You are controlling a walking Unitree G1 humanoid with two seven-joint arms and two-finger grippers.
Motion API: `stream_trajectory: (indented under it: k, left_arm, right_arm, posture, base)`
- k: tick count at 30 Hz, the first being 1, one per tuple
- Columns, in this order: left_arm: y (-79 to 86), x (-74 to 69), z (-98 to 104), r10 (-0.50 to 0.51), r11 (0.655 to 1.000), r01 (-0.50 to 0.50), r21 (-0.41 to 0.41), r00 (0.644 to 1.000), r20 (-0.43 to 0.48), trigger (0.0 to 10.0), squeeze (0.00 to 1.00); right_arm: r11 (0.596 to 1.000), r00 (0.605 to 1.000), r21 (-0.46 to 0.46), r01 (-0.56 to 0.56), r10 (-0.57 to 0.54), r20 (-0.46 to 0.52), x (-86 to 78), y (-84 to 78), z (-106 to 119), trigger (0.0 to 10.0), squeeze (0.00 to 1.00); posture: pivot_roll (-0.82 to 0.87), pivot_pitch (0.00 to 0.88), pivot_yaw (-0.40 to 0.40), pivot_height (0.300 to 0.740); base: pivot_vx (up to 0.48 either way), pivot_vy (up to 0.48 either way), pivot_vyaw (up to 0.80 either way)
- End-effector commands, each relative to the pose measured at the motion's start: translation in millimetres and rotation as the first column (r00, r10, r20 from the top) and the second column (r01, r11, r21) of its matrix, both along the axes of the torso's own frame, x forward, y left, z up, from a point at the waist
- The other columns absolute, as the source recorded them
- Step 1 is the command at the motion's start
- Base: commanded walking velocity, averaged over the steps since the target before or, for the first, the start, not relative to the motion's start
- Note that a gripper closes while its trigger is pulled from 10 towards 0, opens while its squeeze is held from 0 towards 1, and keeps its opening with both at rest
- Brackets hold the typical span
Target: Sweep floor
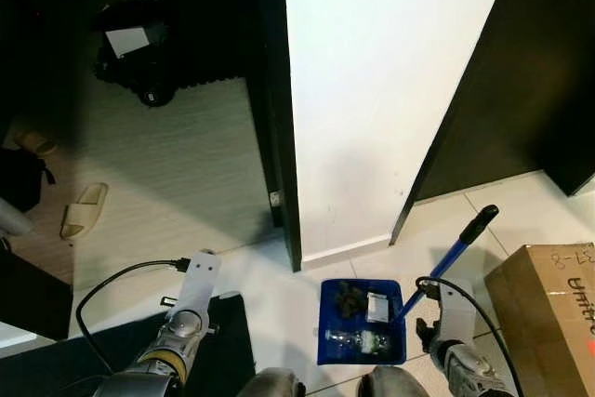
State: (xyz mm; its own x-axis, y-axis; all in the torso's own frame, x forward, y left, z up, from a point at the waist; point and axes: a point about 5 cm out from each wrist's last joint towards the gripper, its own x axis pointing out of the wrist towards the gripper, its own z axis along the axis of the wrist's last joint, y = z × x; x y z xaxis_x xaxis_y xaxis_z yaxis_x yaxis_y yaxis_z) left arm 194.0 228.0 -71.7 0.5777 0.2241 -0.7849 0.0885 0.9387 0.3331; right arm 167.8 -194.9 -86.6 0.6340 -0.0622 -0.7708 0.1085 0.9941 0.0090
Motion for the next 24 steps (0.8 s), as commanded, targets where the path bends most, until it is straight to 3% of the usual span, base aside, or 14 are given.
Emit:
stream_trajectory:
  k: [1,2,4,6,7,8,10,11,14,19,20,21,22,24]
  left_arm:
    - [1.2,-1.0,-0.6,-0.007,1.000,0.007,0.018,1.000,-0.023,10.0,0.00]
    - [1.1,-1.0,-0.6,-0.007,1.000,0.007,0.017,1.000,-0.023,10.0,0.00]
    - [1.1,-0.9,-0.6,-0.008,1.000,0.008,0.017,1.000,-0.023,10.0,0.00]
    - [1.1,-0.9,-0.6,-0.008,1.000,0.008,0.017,1.000,-0.023,10.0,0.00]
    - [1.2,-0.9,-0.6,-0.008,1.000,0.008,0.017,1.000,-0.023,10.0,0.00]
    - [1.1,-0.9,-0.6,-0.008,1.000,0.008,0.017,1.000,-0.023,10.0,0.00]
    - [1.1,-0.9,-0.6,-0.008,1.000,0.008,0.017,1.000,-0.023,10.0,0.00]
    - [1.2,-0.9,-0.6,-0.008,1.000,0.009,0.017,1.000,-0.023,10.0,0.00]
    - [1.4,-1.0,-0.6,-0.008,1.000,0.009,0.018,1.000,-0.023,10.0,0.00]
    - [1.9,-1.4,-0.6,-0.008,1.000,0.009,0.020,1.000,-0.024,10.0,0.00]
    - [2.2,-1.7,-0.7,-0.008,1.000,0.009,0.021,1.000,-0.024,10.0,0.00]
    - [2.2,-1.7,-0.7,-0.008,1.000,0.009,0.021,1.000,-0.024,10.0,0.00]
    - [2.3,-1.9,-0.8,-0.009,1.000,0.009,0.021,1.000,-0.024,10.0,0.00]
    - [2.7,-2.2,-0.8,-0.010,1.000,0.010,0.022,1.000,-0.024,10.0,0.00]
  right_arm:
    - [1.000,1.000,0.003,0.006,-0.005,-0.013,-2.2,-1.0,-1.1,6.5,0.21]
    - [1.000,1.000,0.000,0.004,-0.004,-0.013,-2.1,-1.3,-1.1,10.0,0.66]
    - [1.000,1.000,0.004,0.008,-0.007,-0.012,-2.2,-1.4,-1.0,10.0,0.98]
    - [1.000,1.000,0.005,0.008,-0.008,-0.011,-2.2,-1.4,-1.0,10.0,0.98]
    - [1.000,1.000,0.004,0.010,-0.010,-0.010,-2.3,-1.9,-1.0,6.4,1.00]
    - [1.000,1.000,-0.001,0.010,-0.010,-0.010,-2.6,-2.8,-0.9,1.6,0.95]
    - [1.000,1.000,-0.004,0.010,-0.010,-0.011,-2.8,-3.5,-0.9,0.0,0.73]
    - [1.000,1.000,-0.006,0.010,-0.011,-0.011,-2.9,-4.0,-0.9,0.0,0.44]
    - [1.000,1.000,-0.008,0.009,-0.009,-0.011,-2.6,-3.4,-0.8,0.0,0.00]
    - [1.000,1.000,-0.009,0.005,-0.005,-0.012,-2.6,-2.2,-1.0,0.0,0.00]
    - [1.000,1.000,-0.010,0.000,0.000,-0.017,-3.1,-1.7,-1.4,3.3,0.00]
    - [1.000,1.000,-0.010,0.000,0.000,-0.017,-3.1,-1.7,-1.4,3.3,0.00]
    - [1.000,1.000,-0.010,-0.003,0.003,-0.020,-3.3,-1.5,-1.6,10.0,0.00]
    - [0.999,0.999,-0.033,-0.028,0.027,-0.021,-2.7,-2.2,-1.2,10.0,0.00]
  posture:
    - [0.06,0.000,0.009,0.740]
    - [0.06,0.000,0.009,0.740]
    - [0.05,0.000,0.009,0.740]
    - [0.05,0.000,0.009,0.740]
    - [0.06,0.000,0.009,0.740]
    - [0.06,0.000,0.009,0.740]
    - [0.06,0.000,0.009,0.740]
    - [0.06,0.000,0.009,0.740]
    - [0.06,0.000,0.010,0.740]
    - [0.06,0.000,0.011,0.740]
    - [0.06,0.000,0.011,0.740]
    - [0.06,0.000,0.011,0.740]
    - [0.06,0.000,0.011,0.740]
    - [0.06,0.000,0.011,0.740]
  base:
    - [0.000,0.000,0.00]
    - [0.000,0.000,0.00]
    - [0.000,0.000,0.00]
    - [0.000,0.000,0.00]
    - [0.000,0.000,0.00]
    - [0.000,0.000,0.00]
    - [0.000,0.000,0.00]
    - [0.000,0.000,0.00]
    - [0.000,0.000,0.00]
    - [0.000,0.000,0.00]
    - [0.000,0.000,0.00]
    - [0.000,0.000,0.00]
    - [0.000,0.000,0.00]
    - [0.000,0.000,0.00]
